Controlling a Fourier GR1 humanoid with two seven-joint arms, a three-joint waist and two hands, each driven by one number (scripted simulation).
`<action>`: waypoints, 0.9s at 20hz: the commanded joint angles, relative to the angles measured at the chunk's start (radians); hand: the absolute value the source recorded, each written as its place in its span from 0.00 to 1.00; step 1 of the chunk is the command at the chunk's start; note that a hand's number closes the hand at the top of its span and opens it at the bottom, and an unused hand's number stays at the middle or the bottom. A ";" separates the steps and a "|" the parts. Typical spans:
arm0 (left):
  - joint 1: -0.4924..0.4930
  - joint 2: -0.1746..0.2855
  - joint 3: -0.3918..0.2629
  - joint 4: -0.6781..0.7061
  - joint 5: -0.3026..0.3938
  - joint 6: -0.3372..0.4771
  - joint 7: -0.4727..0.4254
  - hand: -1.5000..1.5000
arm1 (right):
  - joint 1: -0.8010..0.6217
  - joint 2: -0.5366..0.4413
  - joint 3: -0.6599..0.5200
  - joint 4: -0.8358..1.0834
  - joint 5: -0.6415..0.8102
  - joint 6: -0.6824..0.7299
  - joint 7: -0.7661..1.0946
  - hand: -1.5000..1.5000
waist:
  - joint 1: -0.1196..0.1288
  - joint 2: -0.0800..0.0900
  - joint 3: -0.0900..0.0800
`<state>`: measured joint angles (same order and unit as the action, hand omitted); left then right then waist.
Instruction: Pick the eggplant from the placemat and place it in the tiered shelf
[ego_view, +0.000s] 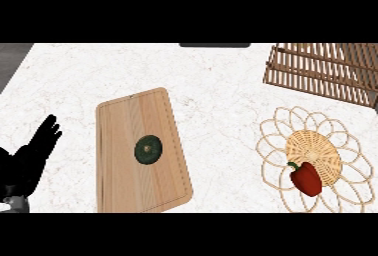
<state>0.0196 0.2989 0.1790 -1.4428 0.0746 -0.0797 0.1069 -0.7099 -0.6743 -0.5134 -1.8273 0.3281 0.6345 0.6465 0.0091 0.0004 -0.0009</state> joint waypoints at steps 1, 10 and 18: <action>-0.052 -0.013 -0.007 0.065 -0.022 0.007 0.004 0.50 | -0.056 -0.066 0.053 0.073 0.054 -0.035 -0.017 1.00 | -0.004 0.001 0.000; 0.000 0.006 0.021 -0.031 0.001 -0.025 0.025 0.50 | -0.173 -0.153 0.156 0.420 0.199 -0.165 -0.191 1.00 | 0.011 0.004 0.001; -0.026 -0.013 0.022 0.044 -0.022 -0.027 -0.016 0.50 | -0.224 -0.138 0.246 0.633 0.323 -0.313 -0.323 1.00 | 0.007 0.004 0.000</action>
<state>-0.0050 0.2879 0.1939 -1.4235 0.0555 -0.0979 0.1096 -0.9072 -0.8173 -0.3013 -1.3074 0.5970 0.3960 0.3999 0.0164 0.0036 -0.0005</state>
